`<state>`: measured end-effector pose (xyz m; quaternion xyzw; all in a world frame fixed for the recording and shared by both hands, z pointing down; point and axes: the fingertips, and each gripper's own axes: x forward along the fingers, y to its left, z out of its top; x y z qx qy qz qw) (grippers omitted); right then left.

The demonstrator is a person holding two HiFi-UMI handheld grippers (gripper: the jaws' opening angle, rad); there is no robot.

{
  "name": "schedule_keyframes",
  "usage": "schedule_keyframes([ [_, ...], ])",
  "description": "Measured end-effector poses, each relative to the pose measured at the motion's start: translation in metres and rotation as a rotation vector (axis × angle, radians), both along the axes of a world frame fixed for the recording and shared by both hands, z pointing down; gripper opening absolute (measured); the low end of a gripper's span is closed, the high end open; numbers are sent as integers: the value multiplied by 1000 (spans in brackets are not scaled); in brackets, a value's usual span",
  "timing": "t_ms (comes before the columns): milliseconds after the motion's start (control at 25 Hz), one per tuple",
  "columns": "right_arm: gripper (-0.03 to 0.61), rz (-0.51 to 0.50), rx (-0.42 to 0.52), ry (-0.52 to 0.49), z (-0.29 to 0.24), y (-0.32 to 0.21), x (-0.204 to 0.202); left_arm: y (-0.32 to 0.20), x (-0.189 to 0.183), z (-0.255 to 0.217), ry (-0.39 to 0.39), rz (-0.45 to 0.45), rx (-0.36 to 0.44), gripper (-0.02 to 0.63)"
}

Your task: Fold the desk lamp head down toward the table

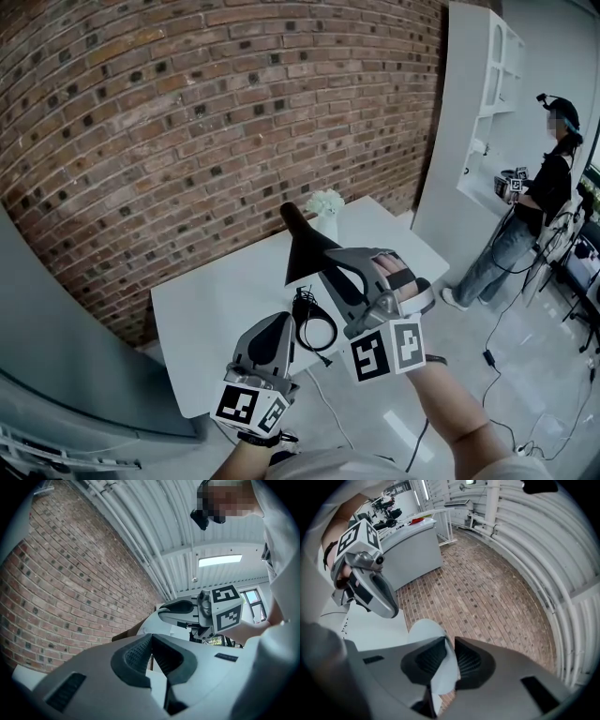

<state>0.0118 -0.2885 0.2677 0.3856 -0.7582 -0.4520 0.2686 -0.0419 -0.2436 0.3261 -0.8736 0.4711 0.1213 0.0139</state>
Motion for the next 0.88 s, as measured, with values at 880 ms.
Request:
schedule_keyframes([
  [880,66,-1,-82,2,54,17,6,17,-5,24,-12,-28,-53,8],
])
